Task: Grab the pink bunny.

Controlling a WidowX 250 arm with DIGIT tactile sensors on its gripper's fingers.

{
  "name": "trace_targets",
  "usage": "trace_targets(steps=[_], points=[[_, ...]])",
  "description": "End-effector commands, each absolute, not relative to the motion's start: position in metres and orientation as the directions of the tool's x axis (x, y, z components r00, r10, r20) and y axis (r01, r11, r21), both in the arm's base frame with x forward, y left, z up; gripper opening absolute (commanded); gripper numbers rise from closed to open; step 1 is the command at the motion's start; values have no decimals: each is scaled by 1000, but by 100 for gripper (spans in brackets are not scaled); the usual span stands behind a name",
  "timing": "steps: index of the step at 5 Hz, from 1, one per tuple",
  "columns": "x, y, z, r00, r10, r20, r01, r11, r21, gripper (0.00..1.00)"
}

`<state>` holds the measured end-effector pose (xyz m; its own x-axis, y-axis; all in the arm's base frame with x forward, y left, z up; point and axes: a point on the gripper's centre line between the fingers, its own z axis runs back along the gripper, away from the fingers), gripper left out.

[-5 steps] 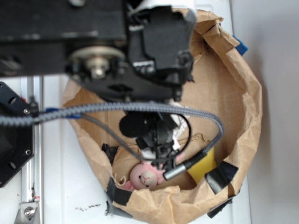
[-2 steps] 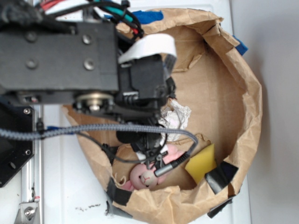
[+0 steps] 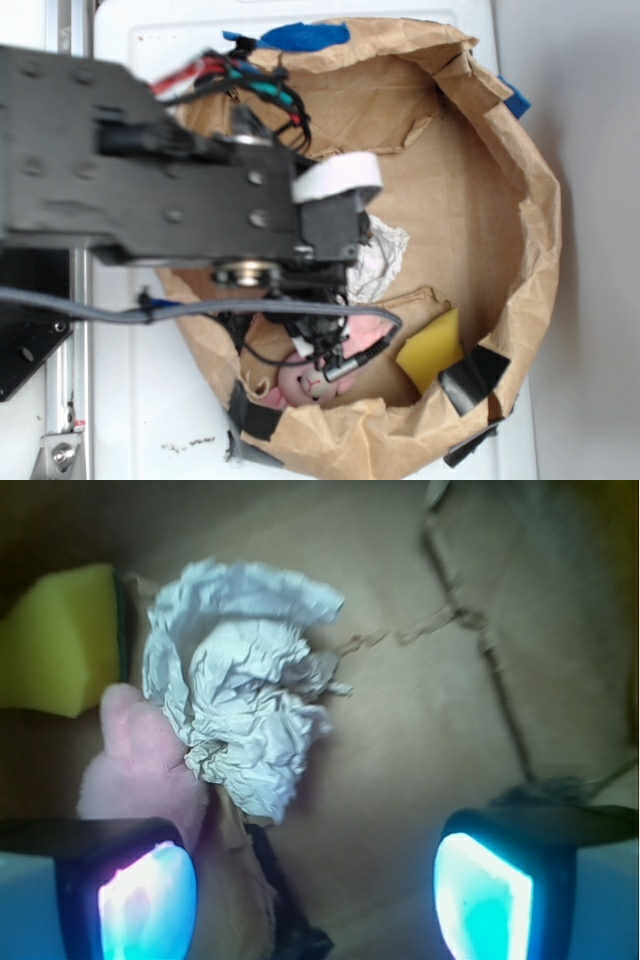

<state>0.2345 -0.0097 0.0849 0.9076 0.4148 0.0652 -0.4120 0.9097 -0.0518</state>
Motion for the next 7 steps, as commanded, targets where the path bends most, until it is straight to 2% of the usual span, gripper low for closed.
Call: trace_targets(steps=[1, 2, 4, 5, 6, 7], points=[[244, -31, 108, 907, 409, 100, -392, 907, -156, 100], [251, -42, 117, 899, 421, 122, -389, 895, -220, 100], [256, -64, 84, 907, 410, 96, -385, 900, -202, 100], [253, -77, 73, 920, 389, 47, -369, 901, -229, 100], [252, -80, 56, 930, 367, 26, -354, 911, -209, 100], [250, -70, 45, 926, 377, 5, -372, 917, -144, 100]])
